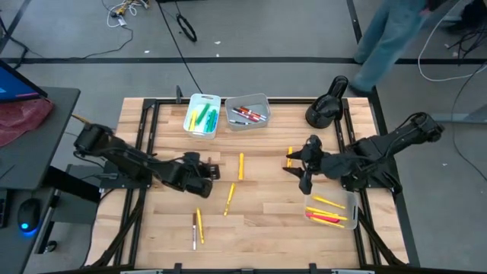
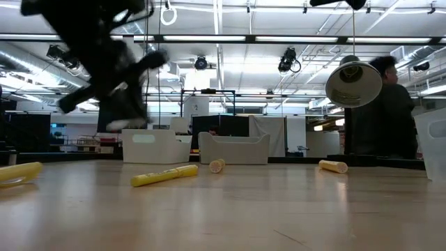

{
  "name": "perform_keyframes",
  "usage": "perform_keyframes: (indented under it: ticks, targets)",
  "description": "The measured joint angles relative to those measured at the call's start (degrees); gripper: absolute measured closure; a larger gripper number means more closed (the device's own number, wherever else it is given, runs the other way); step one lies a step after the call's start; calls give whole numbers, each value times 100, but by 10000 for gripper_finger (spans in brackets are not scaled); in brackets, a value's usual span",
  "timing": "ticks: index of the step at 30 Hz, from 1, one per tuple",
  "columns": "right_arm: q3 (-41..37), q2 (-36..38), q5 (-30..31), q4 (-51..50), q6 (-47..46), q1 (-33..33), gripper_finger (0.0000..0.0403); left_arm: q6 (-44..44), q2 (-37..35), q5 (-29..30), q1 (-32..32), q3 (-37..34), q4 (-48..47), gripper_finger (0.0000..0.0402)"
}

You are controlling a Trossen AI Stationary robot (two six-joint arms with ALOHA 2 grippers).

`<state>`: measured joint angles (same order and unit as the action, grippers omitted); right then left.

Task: Pick & Place Markers
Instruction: Put the brown marker pen into the gray bin

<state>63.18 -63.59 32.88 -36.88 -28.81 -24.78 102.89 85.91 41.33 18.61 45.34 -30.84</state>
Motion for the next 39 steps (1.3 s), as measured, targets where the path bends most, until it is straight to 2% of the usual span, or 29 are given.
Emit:
perform_keyframes:
  ticks: [4, 8, 12, 16, 19, 22, 26, 35, 39]
  targets:
    - [-41, -2, -466, 179, 420, 339, 199, -1236, -266, 620, -164, 428, 852, 363]
    - [-482, -7, -981, 1154, 694, 697, 208, -2997, -293, 688, -379, 924, 2240, 363]
    - [-1283, -15, -1598, 2907, 543, 973, 216, -5131, -301, 147, -591, 1365, 4094, 363]
    - [-2051, -15, -1600, 4742, 4, 1131, 220, -6587, -247, -501, -763, 1862, 5148, 363]
    - [-2383, -15, -1591, 6066, -320, 1270, 220, -7015, -217, -859, -868, 2242, 5153, 363]
    - [-2424, -52, -1633, 6703, -199, 1397, 220, -7233, -151, -990, -938, 2494, 5143, 363]
    - [-2218, -218, -2011, 6949, -8, 1593, 220, -7355, -75, -1157, -1019, 2650, 5159, 363]
    - [-1482, -1084, -2877, 7217, 1, 1840, 221, -7359, -44, -1187, -1058, 2666, 5173, 363]
    - [-1232, -1261, -3128, 7178, 265, 1839, 240, -7357, -49, -1211, -1050, 2666, 5179, 363]
